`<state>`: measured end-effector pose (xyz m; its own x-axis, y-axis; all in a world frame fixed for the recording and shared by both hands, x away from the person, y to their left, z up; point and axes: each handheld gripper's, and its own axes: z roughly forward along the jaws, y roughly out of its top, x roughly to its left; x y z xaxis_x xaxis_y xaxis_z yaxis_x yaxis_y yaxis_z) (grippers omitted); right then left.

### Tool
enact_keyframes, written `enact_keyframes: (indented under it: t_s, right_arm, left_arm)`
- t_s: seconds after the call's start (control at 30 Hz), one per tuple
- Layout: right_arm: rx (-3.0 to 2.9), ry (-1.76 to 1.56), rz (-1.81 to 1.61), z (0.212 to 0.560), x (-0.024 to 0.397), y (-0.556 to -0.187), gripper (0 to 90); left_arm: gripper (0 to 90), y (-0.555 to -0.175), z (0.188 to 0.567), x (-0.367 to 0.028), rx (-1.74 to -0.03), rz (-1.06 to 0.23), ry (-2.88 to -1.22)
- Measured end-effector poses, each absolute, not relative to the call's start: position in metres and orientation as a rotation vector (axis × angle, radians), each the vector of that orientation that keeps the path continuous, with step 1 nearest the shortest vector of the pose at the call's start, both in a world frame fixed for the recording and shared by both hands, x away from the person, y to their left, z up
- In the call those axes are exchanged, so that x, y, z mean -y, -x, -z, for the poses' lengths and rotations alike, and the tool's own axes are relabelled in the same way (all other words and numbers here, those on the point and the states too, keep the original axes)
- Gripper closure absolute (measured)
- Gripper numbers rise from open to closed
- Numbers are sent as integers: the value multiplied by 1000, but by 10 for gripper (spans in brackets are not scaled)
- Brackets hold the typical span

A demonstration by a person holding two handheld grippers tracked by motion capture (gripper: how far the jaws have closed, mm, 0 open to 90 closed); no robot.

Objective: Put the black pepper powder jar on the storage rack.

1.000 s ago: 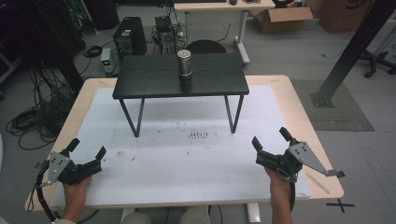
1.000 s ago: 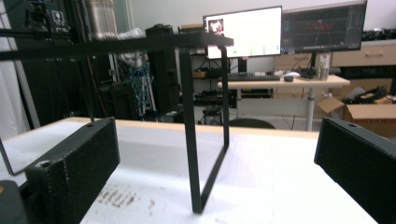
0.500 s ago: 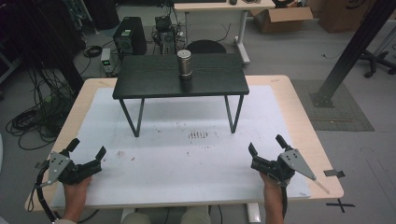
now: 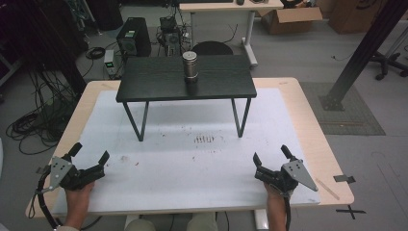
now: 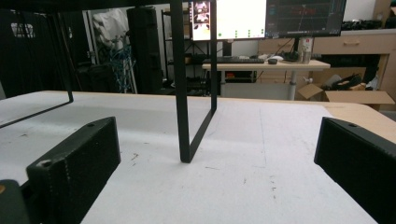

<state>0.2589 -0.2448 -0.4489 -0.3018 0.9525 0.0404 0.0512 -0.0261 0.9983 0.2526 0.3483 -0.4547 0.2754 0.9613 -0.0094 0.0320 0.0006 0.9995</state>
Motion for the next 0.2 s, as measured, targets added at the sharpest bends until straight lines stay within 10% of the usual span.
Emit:
enact_keyframes:
  t_s: [0.2]
  right_arm:
    - [-1452, -1093, -1423, 449, 243, -258, 0]
  left_arm:
    - [2, -253, 455, -348, -1026, -982, -1350]
